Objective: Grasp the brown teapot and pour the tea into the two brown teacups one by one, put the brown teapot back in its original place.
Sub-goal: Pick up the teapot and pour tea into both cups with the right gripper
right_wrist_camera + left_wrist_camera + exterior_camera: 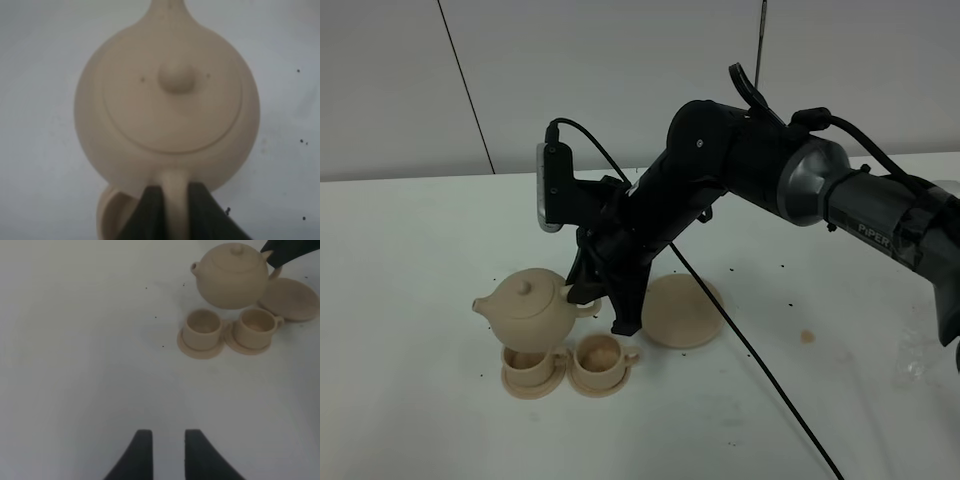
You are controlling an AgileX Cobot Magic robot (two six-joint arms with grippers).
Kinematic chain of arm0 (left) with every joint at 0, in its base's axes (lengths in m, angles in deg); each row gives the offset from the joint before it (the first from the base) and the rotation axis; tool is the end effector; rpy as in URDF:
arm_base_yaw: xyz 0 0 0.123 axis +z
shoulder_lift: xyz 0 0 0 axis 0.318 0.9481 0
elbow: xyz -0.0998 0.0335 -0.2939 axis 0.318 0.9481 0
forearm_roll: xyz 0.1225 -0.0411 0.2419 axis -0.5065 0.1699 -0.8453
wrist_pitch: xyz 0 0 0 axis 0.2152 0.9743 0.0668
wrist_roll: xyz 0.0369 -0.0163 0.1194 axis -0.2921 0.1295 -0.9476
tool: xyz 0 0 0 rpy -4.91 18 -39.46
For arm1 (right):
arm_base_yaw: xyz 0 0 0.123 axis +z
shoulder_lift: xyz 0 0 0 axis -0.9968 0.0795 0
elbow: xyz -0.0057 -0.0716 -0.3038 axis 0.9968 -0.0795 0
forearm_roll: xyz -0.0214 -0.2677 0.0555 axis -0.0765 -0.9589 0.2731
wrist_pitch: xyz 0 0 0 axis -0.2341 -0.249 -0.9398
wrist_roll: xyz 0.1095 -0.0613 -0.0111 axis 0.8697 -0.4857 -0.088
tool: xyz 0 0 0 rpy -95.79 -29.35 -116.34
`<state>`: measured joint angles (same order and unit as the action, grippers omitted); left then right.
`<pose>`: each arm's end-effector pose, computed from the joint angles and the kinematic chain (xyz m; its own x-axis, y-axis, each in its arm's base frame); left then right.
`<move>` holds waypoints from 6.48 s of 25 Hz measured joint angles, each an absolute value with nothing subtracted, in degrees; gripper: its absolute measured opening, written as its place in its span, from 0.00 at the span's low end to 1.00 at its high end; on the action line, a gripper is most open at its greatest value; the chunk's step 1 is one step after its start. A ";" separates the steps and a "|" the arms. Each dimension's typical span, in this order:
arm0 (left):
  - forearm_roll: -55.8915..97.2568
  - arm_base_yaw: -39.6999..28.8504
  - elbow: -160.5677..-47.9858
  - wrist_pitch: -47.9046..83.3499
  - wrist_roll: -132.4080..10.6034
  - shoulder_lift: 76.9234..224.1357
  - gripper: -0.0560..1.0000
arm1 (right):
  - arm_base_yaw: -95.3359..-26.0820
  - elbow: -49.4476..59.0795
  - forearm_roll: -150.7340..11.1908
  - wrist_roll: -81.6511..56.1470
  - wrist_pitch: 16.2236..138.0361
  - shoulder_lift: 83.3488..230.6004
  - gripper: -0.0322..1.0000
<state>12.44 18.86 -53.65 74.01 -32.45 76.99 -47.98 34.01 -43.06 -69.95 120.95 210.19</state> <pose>0.0176 -0.0099 0.2758 -0.4297 0.0496 -0.9016 0.0886 0.9960 0.0126 0.3965 0.3759 0.2152 0.2435 -0.7604 -0.6020 -0.9664 -0.1372 -0.2176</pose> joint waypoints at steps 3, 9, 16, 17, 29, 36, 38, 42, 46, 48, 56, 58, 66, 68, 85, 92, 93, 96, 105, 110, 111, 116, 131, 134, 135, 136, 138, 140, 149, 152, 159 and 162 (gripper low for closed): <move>12.44 18.86 -53.65 74.01 -32.45 76.99 0.27 | -47.98 34.13 -43.46 -69.95 120.65 210.77 0.13; 12.44 18.86 -53.65 74.01 -32.45 76.99 0.27 | -47.98 34.13 -44.95 -69.95 119.68 212.24 0.13; 12.44 18.86 -53.65 74.01 -32.45 76.99 0.27 | -47.96 34.13 -47.36 -69.71 118.72 212.24 0.13; 12.44 18.86 -53.65 74.01 -32.45 76.99 0.27 | -47.96 34.13 -47.60 -69.59 118.72 212.24 0.13; 12.44 18.86 -53.65 74.01 -32.45 76.99 0.27 | -47.96 34.13 -55.18 -66.64 120.00 209.65 0.13; 12.44 18.86 -53.65 74.01 -32.45 76.99 0.27 | -47.29 34.13 -58.63 -66.36 121.12 208.07 0.13; 12.44 18.86 -53.65 74.01 -32.45 76.99 0.27 | -46.43 34.13 -61.01 -65.63 121.12 208.01 0.13; 12.44 18.86 -53.65 74.01 -32.45 76.99 0.27 | -44.13 34.13 -64.85 -63.66 120.61 207.96 0.13; 12.44 18.86 -53.65 74.01 -32.45 76.99 0.27 | -42.53 34.13 -66.55 -63.27 120.04 207.90 0.13; 12.44 18.86 -53.65 74.01 -32.45 76.99 0.27 | -41.90 34.13 -68.13 -62.64 119.91 207.90 0.13; 12.44 18.86 -53.65 74.01 -32.45 76.99 0.27 | -39.42 34.13 -75.37 -59.31 119.47 207.90 0.13; 12.44 18.86 -53.65 74.01 -32.45 76.99 0.27 | -39.36 34.13 -75.99 -59.22 119.47 207.90 0.13; 12.44 18.86 -53.65 74.01 -32.45 76.99 0.27 | -39.36 34.13 -77.67 -59.17 119.47 207.90 0.13; 12.44 18.86 -53.65 74.01 -32.45 76.99 0.27 | -39.36 34.13 -78.14 -59.17 119.47 207.90 0.13; 12.44 18.86 -53.65 74.01 -32.45 76.99 0.27 | -39.36 34.13 -82.40 -59.00 119.59 207.90 0.13; 12.44 18.86 -53.65 74.01 -32.45 76.99 0.27 | -38.09 34.13 -85.62 -58.39 120.23 207.90 0.13; 12.44 18.86 -53.65 74.01 -32.45 76.99 0.27 | -37.72 34.13 -86.04 -57.90 120.28 207.90 0.13; 12.44 18.86 -53.65 74.01 -32.45 76.99 0.27 | -37.14 34.13 -86.31 -57.49 120.28 207.90 0.13; 12.44 18.86 -53.65 74.01 -32.45 76.99 0.27 | -35.79 34.13 -87.44 -57.36 120.28 207.90 0.13; 12.44 18.86 -53.65 74.01 -32.45 76.99 0.27 | -35.06 34.13 -88.92 -57.28 120.05 207.90 0.13; 12.44 18.86 -53.65 74.01 -32.45 76.99 0.27 | -35.06 34.13 -88.92 -57.28 119.99 207.90 0.13; 12.44 18.86 -53.65 74.01 -32.45 76.99 0.27 | -34.95 34.13 -89.26 -57.22 119.71 207.90 0.13; 12.44 18.86 -53.65 74.01 -32.45 76.99 0.27 | -34.85 34.13 -91.17 -57.27 118.97 207.90 0.13; 12.44 18.86 -53.65 74.01 -32.45 76.99 0.27 | -34.85 34.13 -91.65 -57.27 118.97 207.90 0.13; 12.44 18.86 -53.65 74.01 -32.45 76.99 0.27 | -34.85 34.13 -91.69 -57.27 118.97 207.90 0.13; 12.44 18.86 -53.65 74.01 -32.45 76.99 0.27 | -34.85 34.13 -91.69 -57.27 118.97 207.90 0.13; 12.44 18.86 -53.65 74.01 -32.45 76.99 0.27 | -34.85 34.13 -91.69 -57.32 118.97 207.90 0.13; 12.44 18.86 -53.65 74.01 -32.45 76.99 0.27 | -34.85 34.13 -91.69 -57.32 118.97 207.90 0.13; 12.44 18.86 -53.65 74.01 -32.45 76.99 0.27 | -34.85 34.13 -91.91 -57.39 118.81 207.90 0.13; 12.44 18.86 -53.65 74.01 -32.45 76.99 0.27 | -34.70 34.13 -93.27 -57.26 118.81 207.90 0.13; 12.44 18.86 -53.65 74.01 -32.45 76.99 0.27 | -33.66 34.13 -95.36 -56.23 118.81 207.90 0.13; 12.44 18.86 -53.65 74.01 -32.45 76.99 0.27 | -33.66 34.13 -95.41 -56.23 118.81 207.90 0.13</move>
<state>12.44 18.86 -53.65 74.01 -32.45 76.99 -33.66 34.13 -95.41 -56.23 118.81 207.90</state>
